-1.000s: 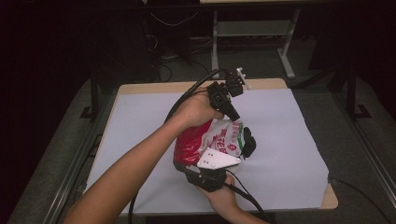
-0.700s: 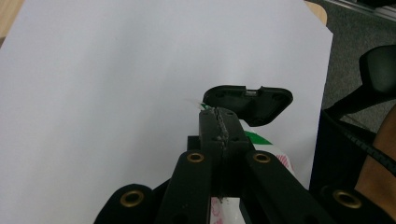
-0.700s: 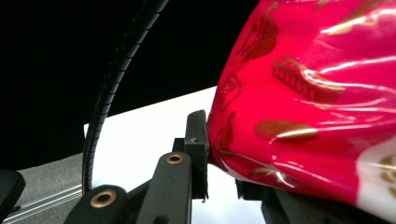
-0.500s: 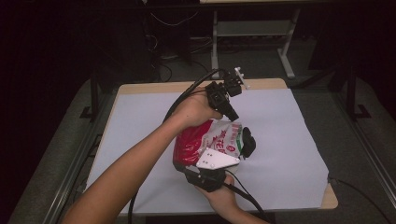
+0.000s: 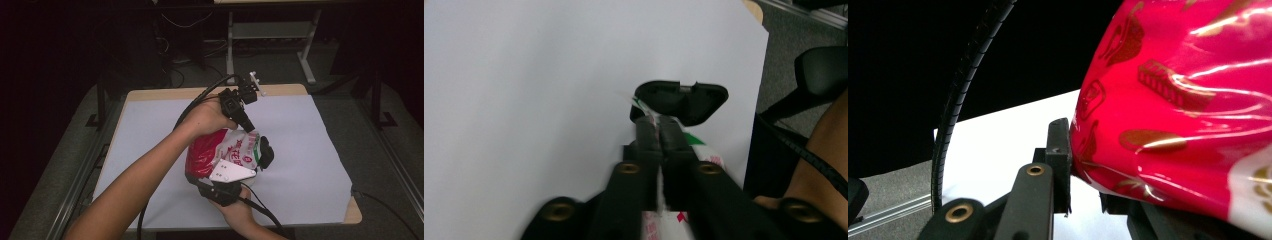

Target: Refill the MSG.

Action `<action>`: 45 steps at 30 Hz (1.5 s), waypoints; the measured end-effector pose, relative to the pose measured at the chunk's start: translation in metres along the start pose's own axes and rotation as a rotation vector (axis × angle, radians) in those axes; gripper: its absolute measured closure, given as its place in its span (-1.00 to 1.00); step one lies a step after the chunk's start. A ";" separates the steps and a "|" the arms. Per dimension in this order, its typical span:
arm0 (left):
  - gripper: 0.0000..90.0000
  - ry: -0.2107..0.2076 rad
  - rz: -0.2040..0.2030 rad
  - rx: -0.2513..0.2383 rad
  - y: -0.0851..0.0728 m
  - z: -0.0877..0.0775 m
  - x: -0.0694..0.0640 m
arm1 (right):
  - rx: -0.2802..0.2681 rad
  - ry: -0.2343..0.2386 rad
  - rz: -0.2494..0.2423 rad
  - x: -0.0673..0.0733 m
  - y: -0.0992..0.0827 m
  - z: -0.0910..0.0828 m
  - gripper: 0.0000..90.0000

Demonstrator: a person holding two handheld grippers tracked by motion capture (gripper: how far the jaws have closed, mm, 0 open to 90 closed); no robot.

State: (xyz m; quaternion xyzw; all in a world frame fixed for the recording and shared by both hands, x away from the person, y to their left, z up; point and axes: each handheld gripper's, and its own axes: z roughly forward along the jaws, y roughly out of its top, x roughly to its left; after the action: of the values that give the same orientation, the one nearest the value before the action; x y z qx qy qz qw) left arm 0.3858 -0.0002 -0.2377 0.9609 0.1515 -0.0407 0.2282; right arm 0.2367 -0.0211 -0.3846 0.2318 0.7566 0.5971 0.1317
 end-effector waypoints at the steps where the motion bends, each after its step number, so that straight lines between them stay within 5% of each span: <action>1: 0.80 0.009 0.009 0.010 0.000 0.001 0.000 | 0.001 -0.001 -0.001 0.000 0.000 0.000 0.72; 4: 0.99 0.006 0.010 0.035 -0.001 0.003 -0.001 | 0.005 -0.004 -0.002 0.000 0.000 0.000 0.72; 13: 1.00 0.044 0.007 0.004 0.001 -0.005 -0.001 | -0.007 0.000 0.013 -0.003 0.001 -0.001 0.73; 20: 1.00 0.058 0.014 0.041 0.007 -0.004 -0.006 | -0.026 0.003 0.013 -0.002 0.004 -0.003 0.73; 45: 1.00 0.034 0.009 0.113 0.011 0.003 -0.005 | -0.033 0.017 0.022 0.000 0.006 -0.004 0.73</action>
State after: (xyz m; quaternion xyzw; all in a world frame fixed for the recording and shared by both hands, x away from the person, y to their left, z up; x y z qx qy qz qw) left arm 0.3842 -0.0127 -0.2349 0.9734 0.1487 -0.0317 0.1713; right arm 0.2364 -0.0231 -0.3778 0.2329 0.7452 0.6128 0.1222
